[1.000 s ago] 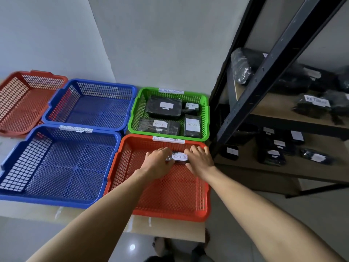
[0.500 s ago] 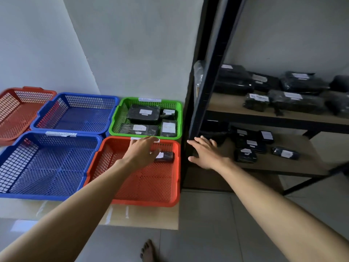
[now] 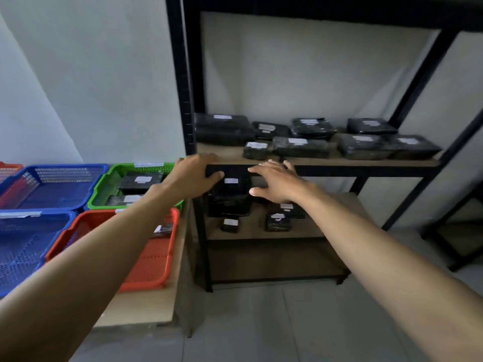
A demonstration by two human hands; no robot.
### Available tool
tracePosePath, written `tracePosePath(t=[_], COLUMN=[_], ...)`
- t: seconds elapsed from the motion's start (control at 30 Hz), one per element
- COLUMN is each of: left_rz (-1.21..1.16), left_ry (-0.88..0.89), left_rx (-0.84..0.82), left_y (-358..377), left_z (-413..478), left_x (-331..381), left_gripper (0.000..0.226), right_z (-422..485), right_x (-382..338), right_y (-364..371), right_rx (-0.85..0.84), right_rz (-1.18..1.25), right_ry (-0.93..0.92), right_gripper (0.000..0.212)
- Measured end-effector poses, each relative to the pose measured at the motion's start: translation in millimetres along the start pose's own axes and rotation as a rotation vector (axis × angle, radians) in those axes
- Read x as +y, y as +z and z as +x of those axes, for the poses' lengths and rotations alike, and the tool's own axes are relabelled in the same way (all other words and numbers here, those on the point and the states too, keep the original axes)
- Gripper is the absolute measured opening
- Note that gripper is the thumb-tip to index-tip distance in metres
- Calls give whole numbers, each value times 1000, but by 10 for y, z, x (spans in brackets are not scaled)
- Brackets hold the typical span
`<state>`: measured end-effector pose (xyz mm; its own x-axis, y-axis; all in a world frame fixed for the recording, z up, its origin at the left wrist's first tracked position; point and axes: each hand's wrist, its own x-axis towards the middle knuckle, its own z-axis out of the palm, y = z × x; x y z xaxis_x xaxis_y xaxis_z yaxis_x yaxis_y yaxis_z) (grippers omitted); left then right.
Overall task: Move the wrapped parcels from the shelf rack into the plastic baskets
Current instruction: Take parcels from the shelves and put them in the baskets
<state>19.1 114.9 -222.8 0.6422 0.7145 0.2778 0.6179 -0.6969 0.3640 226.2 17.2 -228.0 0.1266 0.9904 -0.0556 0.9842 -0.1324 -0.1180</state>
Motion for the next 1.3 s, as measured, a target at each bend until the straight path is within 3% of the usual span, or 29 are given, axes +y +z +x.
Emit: tracePosePath(t=[0.4,0.8,1.1,1.2,1.3], left_rz=[11,-71,-167,-98,-95], left_ry=[232,412,478,446,398], left_rx=[113,324,399,360,357], left_y=[-638,-931,-888,-850,-838], left_z=[882,2120,2956,3218,3464], left_x=[1289,2233,2757,2875,2980], left_gripper=[46,44,35,35,35], right_z=[-475,-223,45,202,414], right_x=[882,1674,2640,3064,3445], right_y=[-1435,-2492,-3153,-3366,-3586], right_rx=[302,576,782,772,661], right_rz=[-59,-203,-36,53,88], right_ry=[65,114,181,269,369], right_gripper=[62,58,41,41,45])
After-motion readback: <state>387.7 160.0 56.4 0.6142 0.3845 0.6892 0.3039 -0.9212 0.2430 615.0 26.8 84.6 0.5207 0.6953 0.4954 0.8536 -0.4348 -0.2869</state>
